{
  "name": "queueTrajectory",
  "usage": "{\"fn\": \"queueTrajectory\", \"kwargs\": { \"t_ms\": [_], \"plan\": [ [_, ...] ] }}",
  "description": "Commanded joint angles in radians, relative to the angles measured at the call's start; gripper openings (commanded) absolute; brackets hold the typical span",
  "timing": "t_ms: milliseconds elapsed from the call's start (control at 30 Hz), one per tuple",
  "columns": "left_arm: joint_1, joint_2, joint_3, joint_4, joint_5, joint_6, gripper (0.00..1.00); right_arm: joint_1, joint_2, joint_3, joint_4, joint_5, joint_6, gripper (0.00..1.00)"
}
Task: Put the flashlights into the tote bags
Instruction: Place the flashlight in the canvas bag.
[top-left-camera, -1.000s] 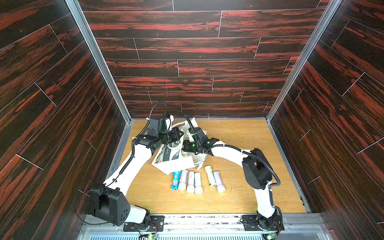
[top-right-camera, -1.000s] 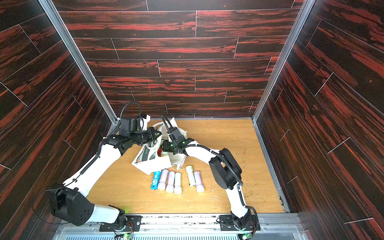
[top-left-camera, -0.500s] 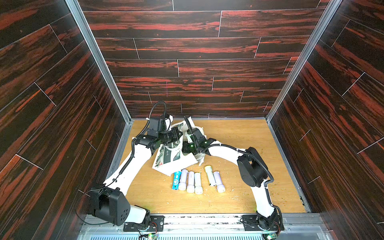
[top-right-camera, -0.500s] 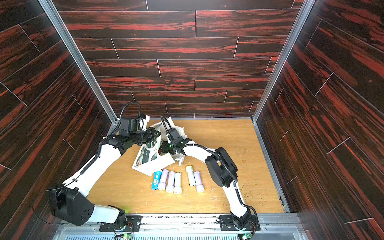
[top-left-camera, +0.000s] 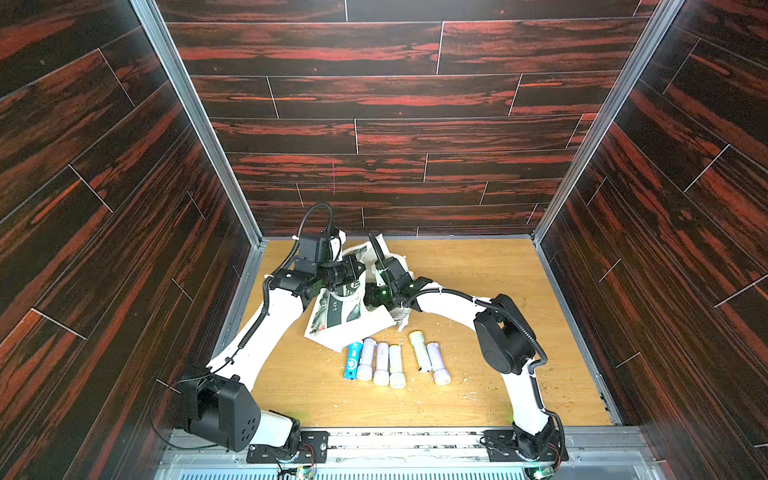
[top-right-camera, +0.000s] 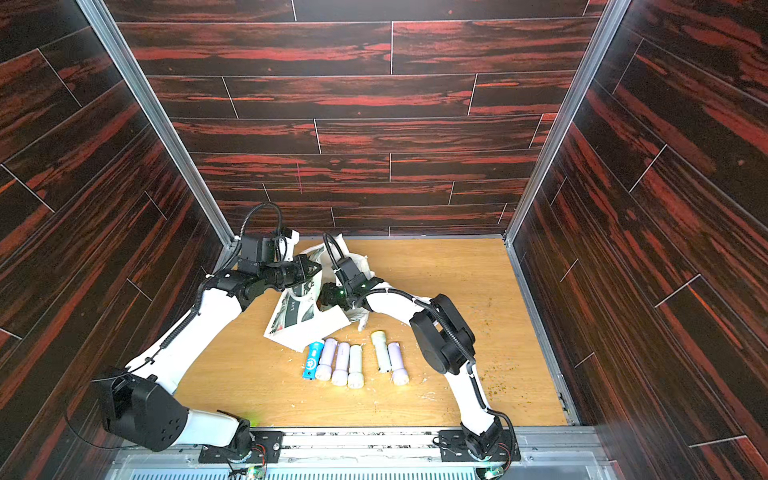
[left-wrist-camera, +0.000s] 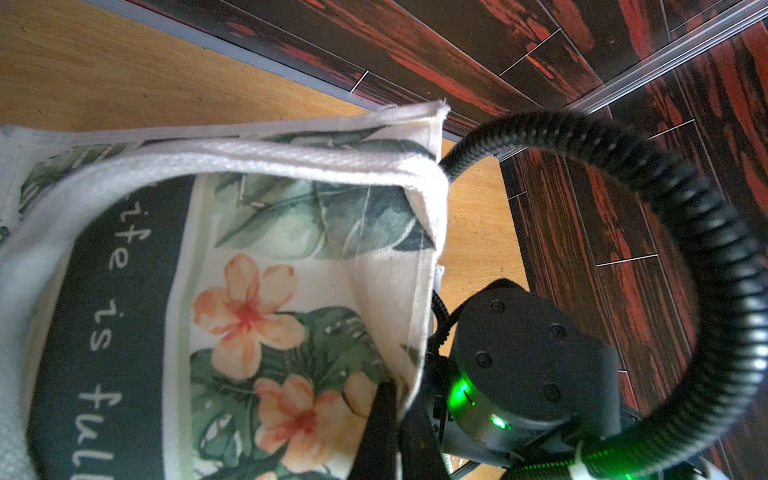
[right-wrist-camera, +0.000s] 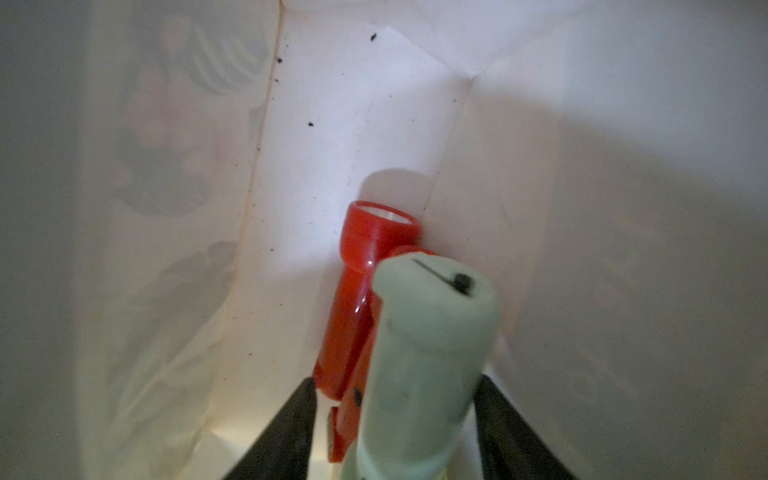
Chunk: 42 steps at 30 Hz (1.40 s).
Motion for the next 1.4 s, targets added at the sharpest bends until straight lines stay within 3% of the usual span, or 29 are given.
{"fn": "queueTrajectory", "kwargs": {
  "t_ms": [0,233,400,633,833,1167,1367],
  "plan": [
    [-0.007,-0.035,-0.007,0.004,0.03,-0.006,0.0,0.006,0.011,-0.017,-0.033,0.008,0.003,0.69],
    [-0.007,-0.04,-0.015,-0.002,0.013,0.006,0.0,0.006,-0.031,-0.016,-0.063,0.063,-0.007,0.85],
    [-0.007,-0.042,-0.01,-0.052,-0.043,0.054,0.0,0.006,-0.081,-0.006,-0.088,0.082,-0.021,0.88],
    [-0.007,-0.046,0.03,-0.149,-0.107,0.144,0.0,0.006,-0.215,-0.019,-0.124,0.125,-0.058,0.88],
    [-0.006,-0.042,0.082,-0.265,-0.251,0.227,0.0,0.006,-0.356,-0.064,-0.183,0.169,-0.113,0.88],
    [-0.003,-0.037,0.135,-0.367,-0.454,0.321,0.0,0.006,-0.698,-0.345,-0.284,0.324,-0.177,0.86],
    [0.004,-0.034,0.12,-0.379,-0.536,0.366,0.0,0.006,-0.845,-0.541,-0.404,0.345,-0.134,0.74]
  ]
}}
